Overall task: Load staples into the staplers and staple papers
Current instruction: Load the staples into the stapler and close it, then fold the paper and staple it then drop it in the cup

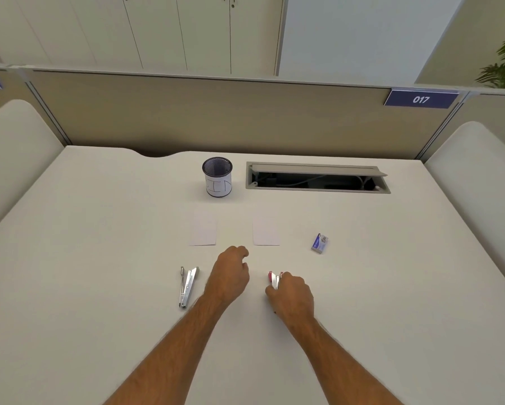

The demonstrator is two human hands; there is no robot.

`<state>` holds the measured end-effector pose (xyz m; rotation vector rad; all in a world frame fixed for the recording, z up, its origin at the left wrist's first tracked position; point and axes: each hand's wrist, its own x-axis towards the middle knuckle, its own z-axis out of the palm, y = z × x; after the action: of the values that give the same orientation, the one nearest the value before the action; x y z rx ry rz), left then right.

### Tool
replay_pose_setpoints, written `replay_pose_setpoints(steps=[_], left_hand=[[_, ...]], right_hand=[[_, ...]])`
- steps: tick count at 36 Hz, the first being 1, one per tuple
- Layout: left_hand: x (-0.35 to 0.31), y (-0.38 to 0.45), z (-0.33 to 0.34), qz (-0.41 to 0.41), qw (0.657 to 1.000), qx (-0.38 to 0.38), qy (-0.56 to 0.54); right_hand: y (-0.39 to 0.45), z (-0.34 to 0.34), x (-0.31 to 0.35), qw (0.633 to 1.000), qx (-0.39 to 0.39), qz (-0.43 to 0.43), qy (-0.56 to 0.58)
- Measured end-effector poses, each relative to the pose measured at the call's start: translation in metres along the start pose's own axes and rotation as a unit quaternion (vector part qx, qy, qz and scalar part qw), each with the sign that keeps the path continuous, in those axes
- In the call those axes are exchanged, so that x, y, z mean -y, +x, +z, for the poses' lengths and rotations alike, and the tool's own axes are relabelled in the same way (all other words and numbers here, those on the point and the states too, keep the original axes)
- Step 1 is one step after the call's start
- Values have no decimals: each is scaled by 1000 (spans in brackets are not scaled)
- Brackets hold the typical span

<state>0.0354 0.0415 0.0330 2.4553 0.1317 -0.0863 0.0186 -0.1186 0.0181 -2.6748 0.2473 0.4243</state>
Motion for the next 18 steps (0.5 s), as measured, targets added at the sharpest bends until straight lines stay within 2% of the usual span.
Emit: replay_pose_setpoints(steps=[6, 9, 13, 16, 18], left_hand=[[0, 13, 3, 7, 1000, 7, 13], [-1, 28, 5, 22, 999, 10, 40], [-4, 52, 5, 51, 995, 40, 72], [-3, 69, 8, 64, 988, 80, 113], [-2, 81, 13, 67, 982, 96, 145]], right_hand=[[4, -1, 5, 1000, 9, 27, 12], [8, -5, 5, 999, -11, 37, -16], [23, -11, 3, 995, -68, -67, -8], [39, -16, 5, 987, -35, -152, -35], [50, -17, 6, 983, -16, -169, -68]])
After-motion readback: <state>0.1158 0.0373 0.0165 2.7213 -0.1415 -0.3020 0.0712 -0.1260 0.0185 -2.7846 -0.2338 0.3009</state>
